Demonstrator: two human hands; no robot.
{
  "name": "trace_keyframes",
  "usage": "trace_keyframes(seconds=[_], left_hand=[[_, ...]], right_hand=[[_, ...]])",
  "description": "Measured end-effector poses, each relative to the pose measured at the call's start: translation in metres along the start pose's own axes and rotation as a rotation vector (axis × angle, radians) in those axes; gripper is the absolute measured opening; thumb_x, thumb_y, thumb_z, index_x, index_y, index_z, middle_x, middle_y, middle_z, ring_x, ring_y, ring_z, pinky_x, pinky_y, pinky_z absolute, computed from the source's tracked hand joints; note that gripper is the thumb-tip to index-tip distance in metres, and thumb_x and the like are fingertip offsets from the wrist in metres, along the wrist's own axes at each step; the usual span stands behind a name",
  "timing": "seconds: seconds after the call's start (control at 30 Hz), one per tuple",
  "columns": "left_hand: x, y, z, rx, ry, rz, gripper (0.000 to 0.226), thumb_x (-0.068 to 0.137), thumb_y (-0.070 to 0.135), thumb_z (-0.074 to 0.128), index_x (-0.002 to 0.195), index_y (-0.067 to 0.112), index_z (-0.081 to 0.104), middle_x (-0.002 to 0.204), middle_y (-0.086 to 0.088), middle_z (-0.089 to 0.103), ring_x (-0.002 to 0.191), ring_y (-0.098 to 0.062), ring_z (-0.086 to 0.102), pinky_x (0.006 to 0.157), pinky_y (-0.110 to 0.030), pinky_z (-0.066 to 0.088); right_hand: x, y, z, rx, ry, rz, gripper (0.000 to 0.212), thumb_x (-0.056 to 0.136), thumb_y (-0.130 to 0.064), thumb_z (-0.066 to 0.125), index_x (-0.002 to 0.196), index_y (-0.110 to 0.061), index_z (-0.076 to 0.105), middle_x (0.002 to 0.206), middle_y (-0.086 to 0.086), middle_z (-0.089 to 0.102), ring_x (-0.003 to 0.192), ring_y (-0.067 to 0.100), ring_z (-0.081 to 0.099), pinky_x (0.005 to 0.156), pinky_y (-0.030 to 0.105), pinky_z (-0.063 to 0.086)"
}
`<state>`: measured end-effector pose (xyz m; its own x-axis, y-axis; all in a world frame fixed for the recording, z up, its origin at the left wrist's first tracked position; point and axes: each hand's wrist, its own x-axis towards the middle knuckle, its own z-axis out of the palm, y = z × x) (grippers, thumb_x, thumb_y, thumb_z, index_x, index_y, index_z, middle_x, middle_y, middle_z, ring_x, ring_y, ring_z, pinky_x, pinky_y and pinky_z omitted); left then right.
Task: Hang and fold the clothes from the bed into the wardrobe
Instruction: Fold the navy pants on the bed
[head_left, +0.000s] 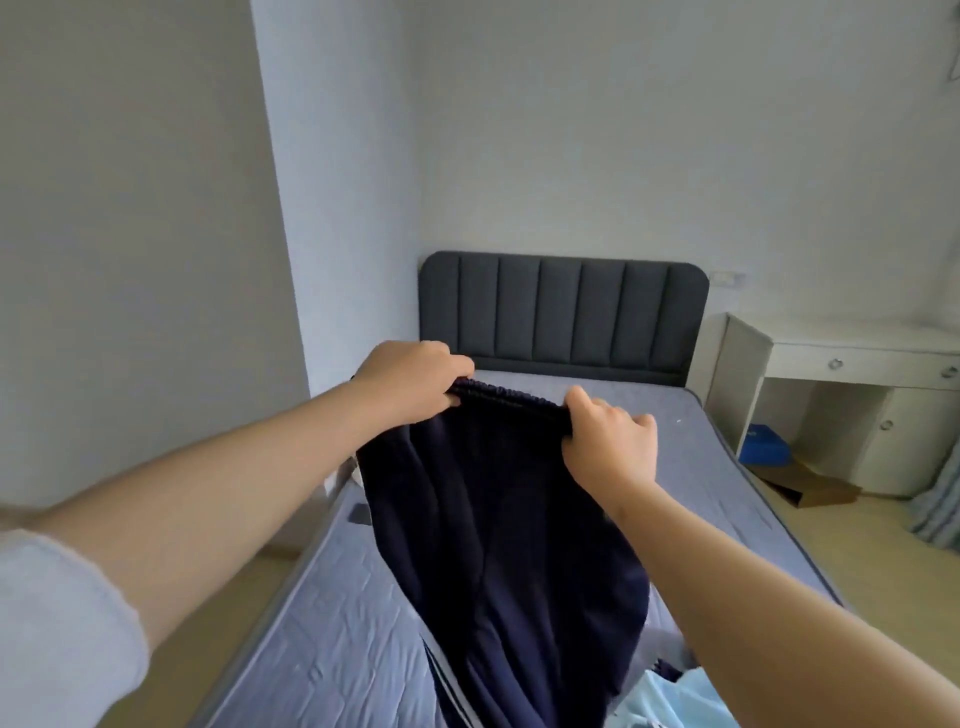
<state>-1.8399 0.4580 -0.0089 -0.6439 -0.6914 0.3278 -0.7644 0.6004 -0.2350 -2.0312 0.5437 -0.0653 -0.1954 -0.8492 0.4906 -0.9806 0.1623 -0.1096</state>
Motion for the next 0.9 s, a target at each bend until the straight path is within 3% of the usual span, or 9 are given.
trace_keyframes(seconds=[0.1,0.23,0.37,0.47,0.67,0.77,0.83,0.9], left_hand=[[0.000,-0.030,-0.027,0.068,0.091,-0.092,0.014,0.093,0.039,0.046,0.096,0.026,0.051,0.089,0.002,0.052,0.073,-0.020,0.047,0.059,-0.027,0.029],[0.000,-0.069,-0.069,0.147,0.211,-0.201,0.022,0.095,0.042,0.040,0.104,0.028,0.053,0.096,0.001,0.055,0.079,-0.022,0.054,0.055,-0.027,0.025],[0.003,-0.105,-0.116,0.245,0.338,-0.249,0.024,0.096,0.038,0.038,0.115,0.026,0.048,0.103,-0.001,0.057,0.085,-0.026,0.060,0.057,-0.028,0.028],[0.006,-0.131,-0.154,0.347,0.461,-0.264,0.026,0.095,0.032,0.042,0.120,0.023,0.045,0.108,-0.003,0.058,0.083,-0.029,0.060,0.057,-0.029,0.028],[0.009,-0.180,-0.222,0.430,0.729,-0.261,0.025,0.092,0.025,0.047,0.115,0.015,0.049,0.097,-0.009,0.059,0.063,-0.026,0.045,0.049,-0.023,0.017],[0.008,-0.198,-0.232,0.316,0.715,-0.222,0.027,0.093,0.035,0.044,0.112,0.018,0.050,0.095,-0.004,0.059,0.075,-0.028,0.053,0.054,-0.028,0.024],[0.003,-0.209,-0.223,0.197,0.613,-0.209,0.030,0.093,0.044,0.043,0.111,0.022,0.051,0.090,0.003,0.056,0.082,-0.026,0.055,0.060,-0.029,0.028],[-0.004,-0.217,-0.201,0.059,0.461,-0.190,0.029,0.091,0.048,0.045,0.109,0.026,0.052,0.077,0.009,0.049,0.073,-0.019,0.051,0.058,-0.029,0.029]], right_hand=[[0.030,-0.023,-0.026,-0.024,0.070,-0.082,0.024,0.083,0.000,0.043,0.091,-0.019,0.030,0.072,-0.003,0.044,0.072,0.024,0.043,0.071,0.032,0.027],[0.069,-0.051,-0.071,-0.108,0.202,-0.189,0.033,0.083,0.001,0.045,0.109,-0.019,0.040,0.071,-0.003,0.043,0.071,0.023,0.041,0.070,0.032,0.025],[0.106,-0.075,-0.121,-0.204,0.363,-0.249,0.029,0.081,0.002,0.047,0.100,-0.019,0.041,0.064,-0.004,0.036,0.069,0.023,0.039,0.068,0.032,0.023],[0.131,-0.093,-0.158,-0.231,0.491,-0.268,0.026,0.081,0.001,0.048,0.091,-0.021,0.037,0.072,-0.002,0.047,0.071,0.023,0.038,0.070,0.032,0.023],[0.173,-0.137,-0.220,-0.203,0.742,-0.291,0.015,0.087,-0.010,0.047,0.099,-0.018,0.049,0.090,0.008,0.060,0.089,0.030,0.054,0.073,0.035,0.022],[0.186,-0.153,-0.226,-0.156,0.767,-0.308,0.015,0.089,-0.012,0.046,0.102,-0.016,0.051,0.095,0.010,0.061,0.091,0.032,0.055,0.071,0.032,0.024],[0.189,-0.159,-0.215,-0.166,0.710,-0.344,0.016,0.091,-0.015,0.045,0.105,-0.017,0.052,0.096,0.010,0.062,0.090,0.033,0.058,0.062,0.030,0.025],[0.187,-0.164,-0.194,-0.188,0.592,-0.394,0.018,0.093,-0.023,0.044,0.108,-0.019,0.053,0.099,0.009,0.063,0.090,0.033,0.059,0.057,0.029,0.026]])
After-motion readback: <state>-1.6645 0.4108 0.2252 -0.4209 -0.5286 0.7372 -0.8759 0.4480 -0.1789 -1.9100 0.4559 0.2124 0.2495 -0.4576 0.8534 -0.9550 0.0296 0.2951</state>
